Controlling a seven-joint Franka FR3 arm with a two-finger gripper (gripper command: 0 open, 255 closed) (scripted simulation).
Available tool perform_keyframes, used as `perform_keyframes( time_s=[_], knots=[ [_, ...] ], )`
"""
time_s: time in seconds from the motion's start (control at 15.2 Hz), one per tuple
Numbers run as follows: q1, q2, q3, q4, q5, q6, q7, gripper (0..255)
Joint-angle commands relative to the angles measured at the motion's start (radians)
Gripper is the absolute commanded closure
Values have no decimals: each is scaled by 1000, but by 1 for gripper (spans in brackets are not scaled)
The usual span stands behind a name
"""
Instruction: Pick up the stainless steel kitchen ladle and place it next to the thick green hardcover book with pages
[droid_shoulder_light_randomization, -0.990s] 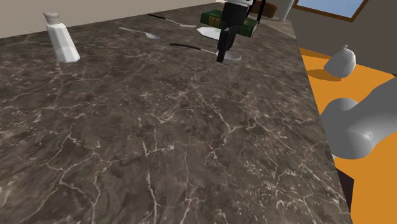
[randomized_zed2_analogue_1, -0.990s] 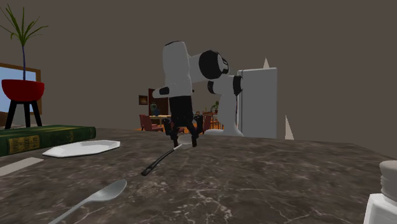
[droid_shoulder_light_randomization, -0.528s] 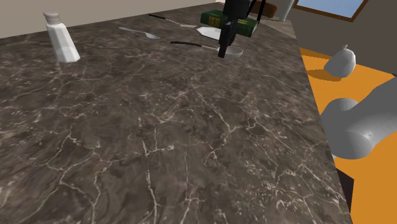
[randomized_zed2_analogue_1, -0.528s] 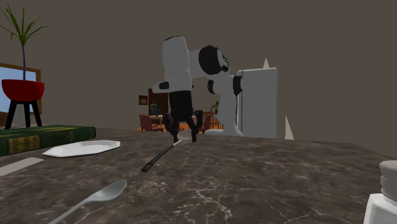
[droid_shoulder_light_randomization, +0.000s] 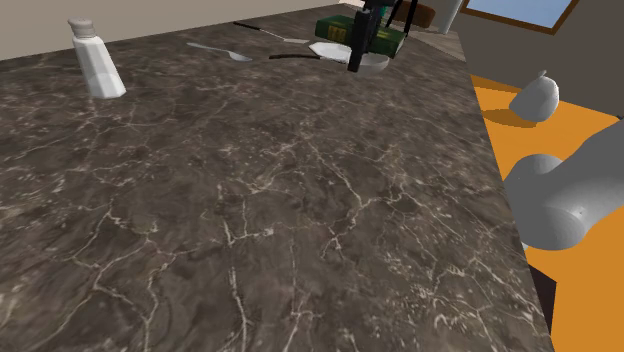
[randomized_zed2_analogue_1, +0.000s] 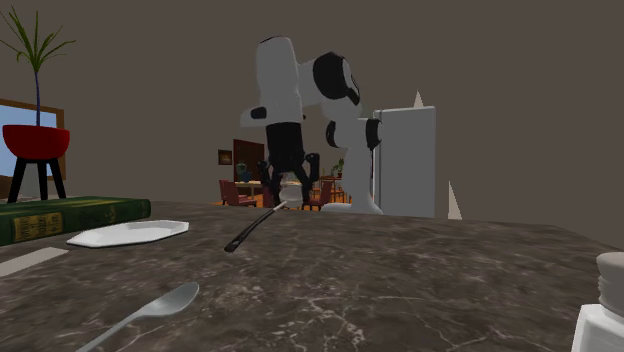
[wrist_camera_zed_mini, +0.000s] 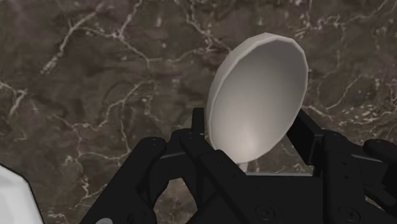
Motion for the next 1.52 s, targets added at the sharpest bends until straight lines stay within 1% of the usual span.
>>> perform_keyframes(
  time_s=[0.0,0.73,1.12,1.45],
  knots=[
    [-1,9,-2,37,-1,-28,1,255],
    [-1,53,-4,225,-2,-171,15,255],
    [-56,82,-99,259,-32,-191,-136,255],
    [-103,136,-178,320,-51,-208,-262,255]
  ],
)
